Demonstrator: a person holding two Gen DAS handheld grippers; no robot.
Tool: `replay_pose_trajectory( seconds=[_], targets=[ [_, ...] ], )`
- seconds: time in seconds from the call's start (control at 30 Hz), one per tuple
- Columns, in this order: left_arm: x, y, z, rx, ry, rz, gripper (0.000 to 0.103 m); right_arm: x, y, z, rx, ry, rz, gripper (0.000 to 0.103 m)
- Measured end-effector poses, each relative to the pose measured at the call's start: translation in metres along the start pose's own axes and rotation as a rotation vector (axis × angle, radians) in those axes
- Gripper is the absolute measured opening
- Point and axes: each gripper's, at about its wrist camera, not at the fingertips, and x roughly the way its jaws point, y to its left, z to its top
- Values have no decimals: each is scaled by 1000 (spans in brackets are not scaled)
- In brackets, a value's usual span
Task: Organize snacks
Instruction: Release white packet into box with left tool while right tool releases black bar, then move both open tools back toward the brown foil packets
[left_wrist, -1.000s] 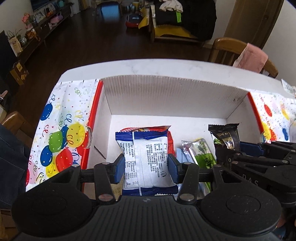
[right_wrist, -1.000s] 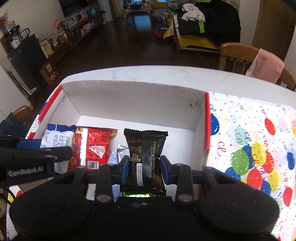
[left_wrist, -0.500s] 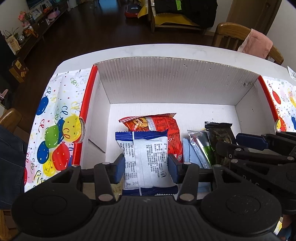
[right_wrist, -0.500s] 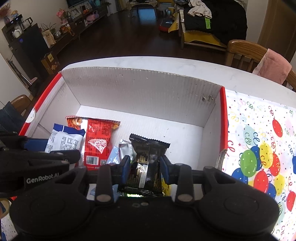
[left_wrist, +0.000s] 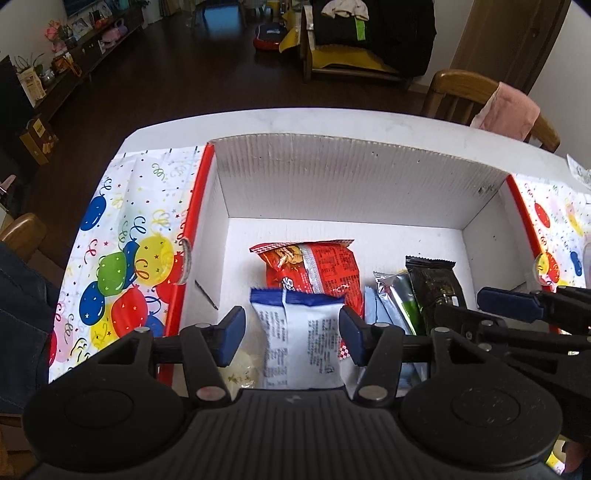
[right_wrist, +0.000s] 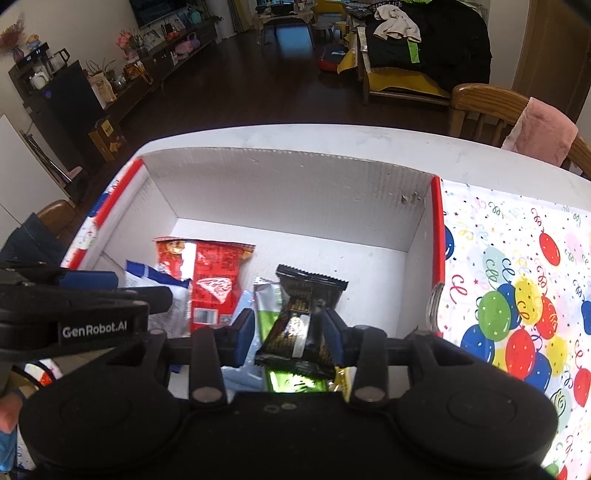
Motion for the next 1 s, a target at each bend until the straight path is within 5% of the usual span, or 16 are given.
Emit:
replay_pose_trajectory(
  seconds=[0.8,1.0],
  targets=[
    [-89,11,-47,9,-146,-89,56,-84,22,-30,14,-143,61,54],
    [-120,14,-65,32,-221,-91,68,-105,29,-44,22,-181,77,61]
  ],
)
